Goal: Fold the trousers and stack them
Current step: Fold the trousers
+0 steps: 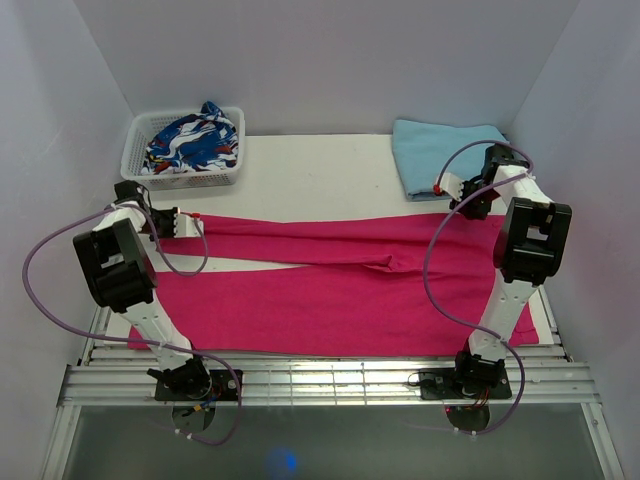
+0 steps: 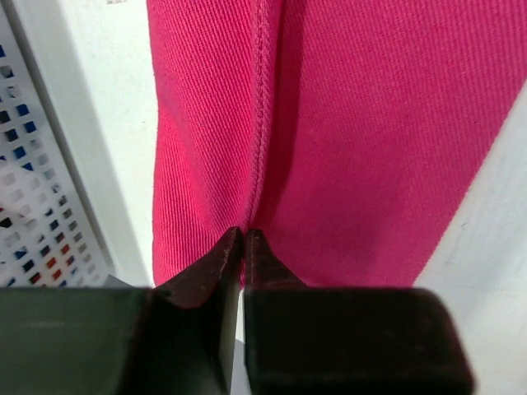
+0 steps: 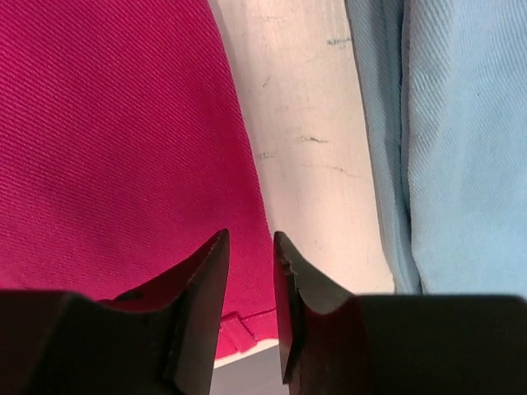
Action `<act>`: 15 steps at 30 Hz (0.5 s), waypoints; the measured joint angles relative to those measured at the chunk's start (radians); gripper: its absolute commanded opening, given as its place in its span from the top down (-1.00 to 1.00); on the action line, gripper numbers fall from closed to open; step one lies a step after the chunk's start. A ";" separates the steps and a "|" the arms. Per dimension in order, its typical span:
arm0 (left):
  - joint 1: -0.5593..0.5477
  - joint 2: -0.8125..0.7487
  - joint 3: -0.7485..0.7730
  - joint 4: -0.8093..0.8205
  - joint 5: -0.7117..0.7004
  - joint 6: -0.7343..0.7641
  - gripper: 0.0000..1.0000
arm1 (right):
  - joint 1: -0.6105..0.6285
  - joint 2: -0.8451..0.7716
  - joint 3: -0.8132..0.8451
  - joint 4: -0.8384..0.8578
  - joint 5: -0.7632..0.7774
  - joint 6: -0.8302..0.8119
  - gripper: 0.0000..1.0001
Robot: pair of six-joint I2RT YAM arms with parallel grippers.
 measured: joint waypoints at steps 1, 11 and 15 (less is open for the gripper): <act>-0.001 0.000 0.003 0.001 0.000 -0.001 0.74 | -0.002 0.000 0.000 0.000 0.000 0.001 -0.04; -0.003 0.000 0.020 -0.016 -0.003 0.002 1.00 | -0.127 0.000 0.050 -0.035 -0.007 -0.060 -0.20; -0.003 0.000 0.020 -0.018 -0.005 0.002 1.00 | -0.151 0.003 0.057 -0.058 -0.008 -0.095 -0.20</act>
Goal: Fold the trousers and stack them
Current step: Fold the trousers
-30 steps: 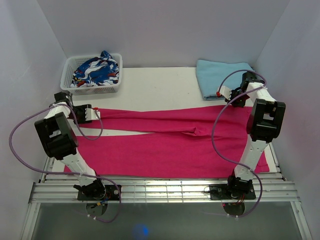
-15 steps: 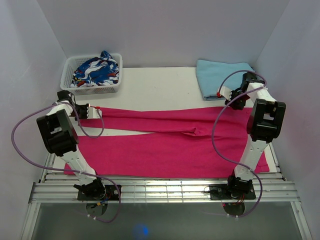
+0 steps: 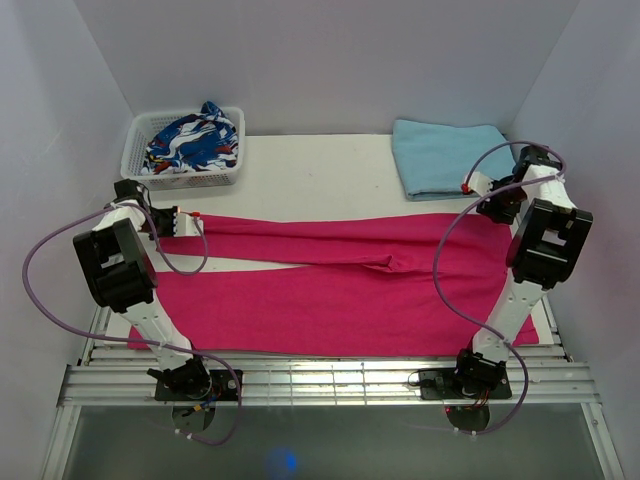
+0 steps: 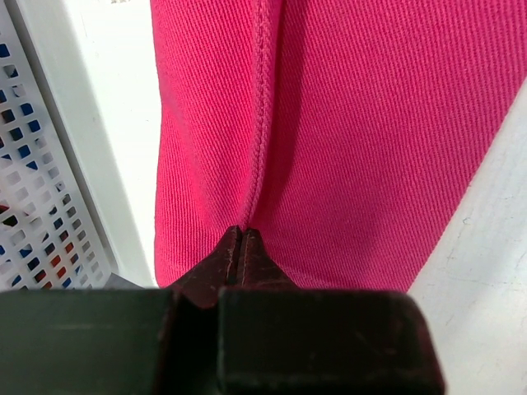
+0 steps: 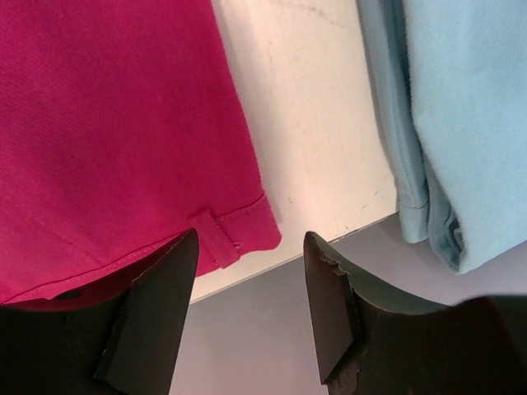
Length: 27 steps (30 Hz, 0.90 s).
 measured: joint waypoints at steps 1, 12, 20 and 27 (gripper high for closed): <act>0.000 0.000 0.000 0.000 0.000 0.000 1.00 | 0.002 0.006 0.009 -0.006 -0.002 -0.007 -0.20; 0.000 0.000 -0.004 0.000 -0.004 0.000 1.00 | 0.020 0.130 0.081 -0.040 0.003 -0.060 -0.10; 0.000 0.000 0.017 -0.029 -0.003 -0.025 1.00 | 0.043 0.141 0.081 -0.074 0.033 -0.060 0.85; -0.003 0.106 0.243 -0.098 0.058 -0.253 1.00 | 0.048 0.203 0.204 -0.139 0.040 0.040 0.85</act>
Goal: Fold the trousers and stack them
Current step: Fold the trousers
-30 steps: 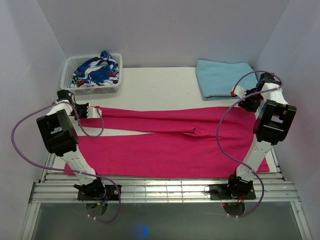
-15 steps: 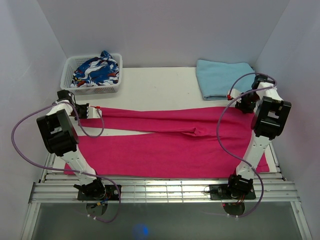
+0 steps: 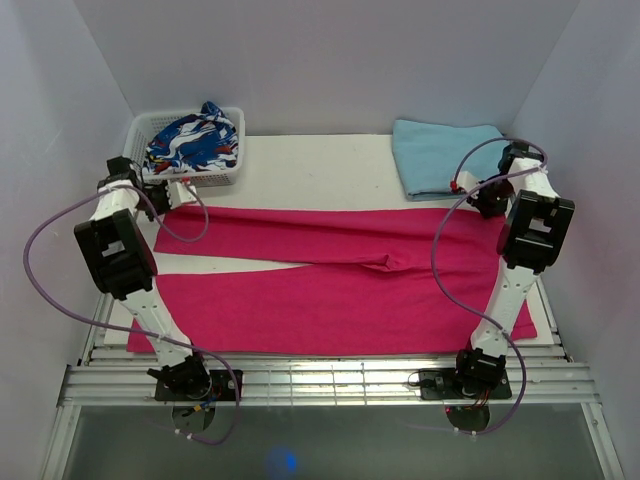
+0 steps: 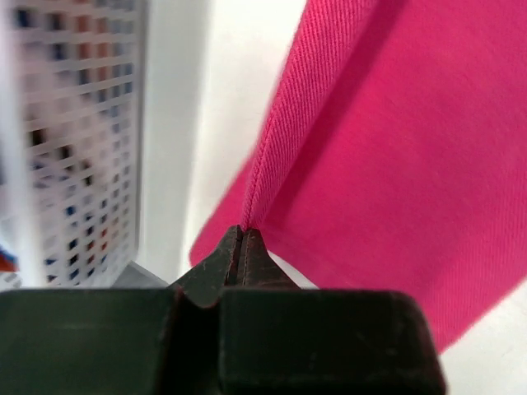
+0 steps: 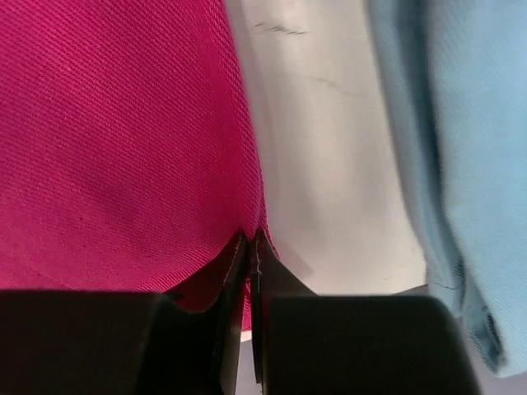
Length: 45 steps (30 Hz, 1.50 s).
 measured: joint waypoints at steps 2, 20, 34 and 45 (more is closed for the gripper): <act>-0.004 0.054 0.109 -0.032 0.018 -0.092 1.00 | -0.001 0.009 0.030 0.008 -0.019 0.043 0.85; -0.013 0.134 0.542 -0.045 0.158 -0.646 1.00 | -0.083 -0.288 0.018 0.219 -0.211 0.313 0.85; -0.098 0.130 0.664 0.294 0.179 -1.072 1.00 | -0.172 -0.368 -0.253 0.408 -0.258 0.422 0.85; -0.198 0.147 0.726 0.597 -0.024 -1.121 1.00 | -0.179 -0.291 -0.116 0.557 -0.279 0.689 0.85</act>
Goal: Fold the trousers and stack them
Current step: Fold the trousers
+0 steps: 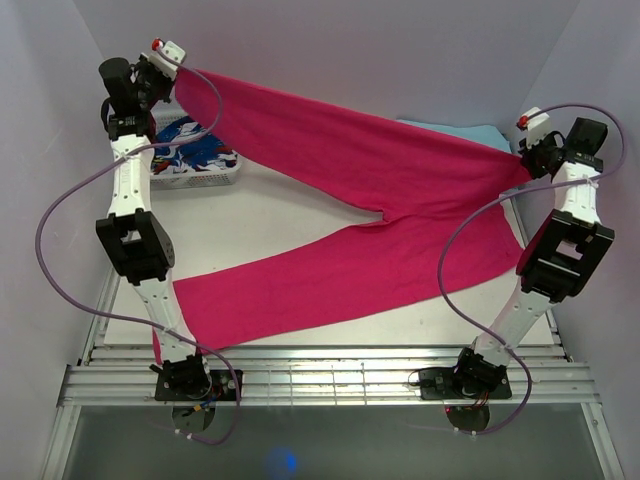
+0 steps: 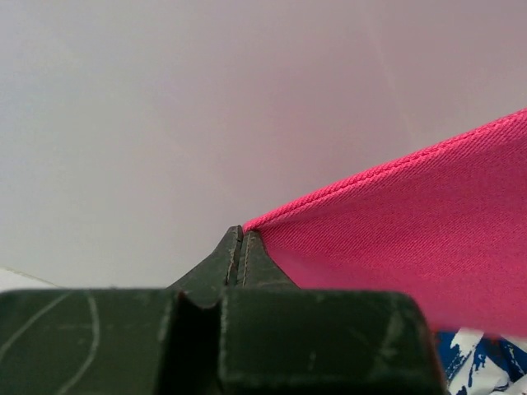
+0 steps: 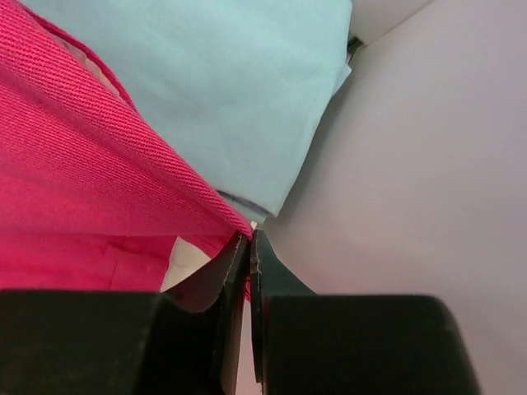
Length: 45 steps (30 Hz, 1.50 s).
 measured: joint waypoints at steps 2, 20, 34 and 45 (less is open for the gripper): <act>0.004 -0.021 -0.032 0.047 0.002 -0.003 1.00 | -0.002 -0.009 -0.010 0.018 -0.028 0.006 0.85; 0.087 -0.920 -1.097 -0.201 0.055 0.272 1.00 | -0.089 -0.215 -0.388 0.032 -0.079 -0.372 0.85; 0.258 -0.966 -1.435 -0.413 0.019 0.335 1.00 | -0.097 -0.193 -0.367 -0.108 -0.060 -0.493 0.85; 0.430 -0.795 -0.987 -0.715 0.235 0.409 1.00 | -0.087 -0.212 -0.303 -0.237 -0.158 -0.561 0.85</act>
